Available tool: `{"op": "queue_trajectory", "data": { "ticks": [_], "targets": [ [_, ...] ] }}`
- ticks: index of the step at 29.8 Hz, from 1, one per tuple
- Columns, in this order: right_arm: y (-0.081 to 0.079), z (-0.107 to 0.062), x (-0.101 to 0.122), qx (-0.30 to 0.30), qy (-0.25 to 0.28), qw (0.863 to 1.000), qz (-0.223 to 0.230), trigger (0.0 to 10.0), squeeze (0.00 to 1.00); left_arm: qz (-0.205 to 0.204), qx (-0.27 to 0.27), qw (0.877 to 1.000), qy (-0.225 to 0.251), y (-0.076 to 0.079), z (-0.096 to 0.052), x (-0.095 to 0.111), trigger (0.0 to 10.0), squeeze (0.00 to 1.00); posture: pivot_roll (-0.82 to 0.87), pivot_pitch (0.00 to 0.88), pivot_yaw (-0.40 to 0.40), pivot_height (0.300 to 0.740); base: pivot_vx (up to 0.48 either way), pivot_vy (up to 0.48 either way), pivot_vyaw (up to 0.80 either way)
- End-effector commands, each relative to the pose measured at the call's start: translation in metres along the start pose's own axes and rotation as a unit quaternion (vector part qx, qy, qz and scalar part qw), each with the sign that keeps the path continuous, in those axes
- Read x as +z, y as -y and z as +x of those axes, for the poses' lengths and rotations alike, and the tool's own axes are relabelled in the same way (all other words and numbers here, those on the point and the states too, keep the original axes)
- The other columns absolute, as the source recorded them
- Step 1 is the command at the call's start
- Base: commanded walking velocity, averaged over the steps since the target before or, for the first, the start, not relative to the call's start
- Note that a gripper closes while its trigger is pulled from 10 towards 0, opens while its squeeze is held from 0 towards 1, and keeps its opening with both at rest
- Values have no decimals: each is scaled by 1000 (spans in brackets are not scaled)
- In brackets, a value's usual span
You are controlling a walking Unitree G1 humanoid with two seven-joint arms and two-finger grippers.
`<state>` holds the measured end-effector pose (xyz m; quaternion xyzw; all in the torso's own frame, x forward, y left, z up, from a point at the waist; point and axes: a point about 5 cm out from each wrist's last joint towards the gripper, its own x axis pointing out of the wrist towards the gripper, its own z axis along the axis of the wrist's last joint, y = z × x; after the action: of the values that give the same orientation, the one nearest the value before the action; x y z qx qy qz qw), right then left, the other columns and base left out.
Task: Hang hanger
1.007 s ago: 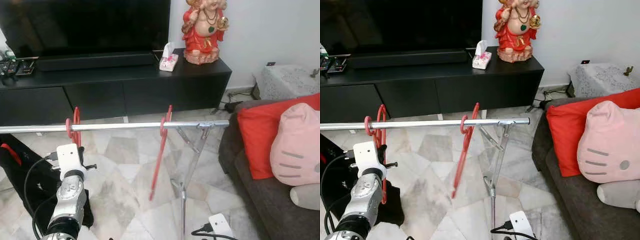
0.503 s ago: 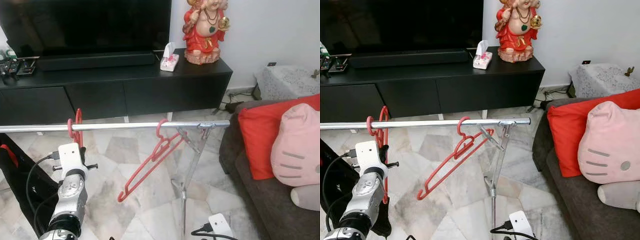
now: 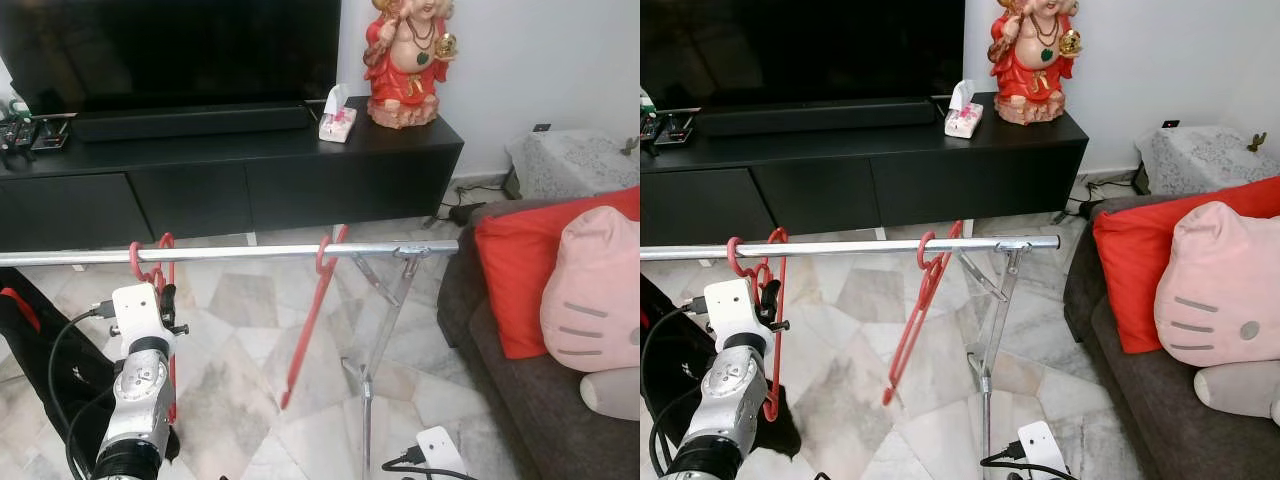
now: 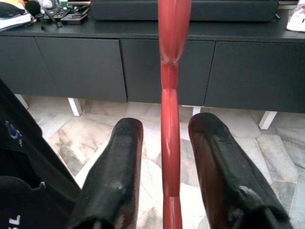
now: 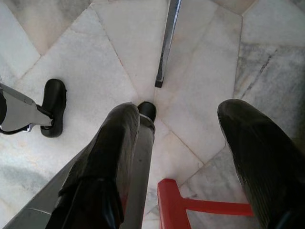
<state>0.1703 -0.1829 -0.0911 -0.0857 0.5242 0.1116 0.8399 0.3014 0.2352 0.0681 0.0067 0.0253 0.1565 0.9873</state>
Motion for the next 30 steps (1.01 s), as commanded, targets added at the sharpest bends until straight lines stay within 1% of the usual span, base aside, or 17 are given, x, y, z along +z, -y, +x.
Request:
{"op": "queue_trajectory", "data": {
  "ticks": [1,3,10,11,13,14,15,18,20,21,22,23,24,26,27,28,30],
  "targets": [
    [1,0,0,1,-2,1000,-2,10000,0,3,-5,1000,6,1,-4,2,10000,1000,-79,0,-32,740,0,0,0],
    [1,0,-1,1,-3,1000,-1,10000,0,13,-11,999,27,0,-13,10,10000,1000,-77,0,-31,740,0,0,0],
    [1,0,-1,2,-4,1000,-2,10000,0,23,-13,998,60,-3,-31,19,10000,1000,-73,0,-30,740,0,0,0],
    [1,0,-1,2,-4,1000,-2,10000,0,30,-19,997,71,-3,-43,22,10000,1000,-73,0,-29,740,0,0,0],
    [1,0,-1,2,-4,1000,-2,10000,0,33,-21,996,75,-4,-47,23,10000,1000,-73,0,-28,740,0,0,0],
    [1,0,-1,1,-4,1000,-1,10000,0,46,-25,995,85,-5,-62,27,10000,1000,-73,0,-28,740,0,0,0],
    [1,0,-1,1,-4,1000,-1,10000,0,46,-25,995,85,-5,-62,27,10000,1000,-73,0,-28,740,0,0,0],
    [1,0,-1,1,-3,1000,0,10000,0,56,-11,994,94,-9,-77,30,10000,1000,-73,0,-28,740,0,0,0],
    [1,0,-1,1,-3,1000,0,10000,0,65,36,993,91,-21,-90,27,10000,1000,-69,0,-24,740,0,0,0],
    [1,0,-1,1,-3,1000,0,10000,0,69,97,990,79,-37,-100,19,10000,1000,-67,0,-24,740,0,0,0],
    [1,0,-1,1,-3,1000,0,10000,0,70,117,988,74,-42,-103,17,10000,1000,-67,0,-24,740,0,0,0],
    [1,0,-1,1,-3,1000,0,10000,0,70,117,988,74,-42,-103,17,10000,1000,-67,0,-24,740,0,0,0],
    [1,0,-1,1,-3,1000,0,10000,0,85,159,982,51,-55,-109,7,10000,1000,-64,0,-23,740,0,0,0],
    [0,0,-1,1,-3,1000,0,10000,0,90,192,977,23,-66,-115,-4,10000,1000,-64,0,-23,740,0,0,0],
    [0,0,-1,1,-3,1000,0,10000,0,97,214,972,-3,-73,-120,-13,10000,255,-64,0,-22,740,0,0,0],
    [0,0,-1,1,-3,1000,0,10000,0,101,219,970,-22,-77,-122,-20,10000,0,-66,0,-20,740,0,0,0],
    [0,0,0,1,-2,1000,0,10000,0,107,225,968,-43,-80,-125,-27,10000,0,-66,0,-20,740,0,0,0]
  ]
}}
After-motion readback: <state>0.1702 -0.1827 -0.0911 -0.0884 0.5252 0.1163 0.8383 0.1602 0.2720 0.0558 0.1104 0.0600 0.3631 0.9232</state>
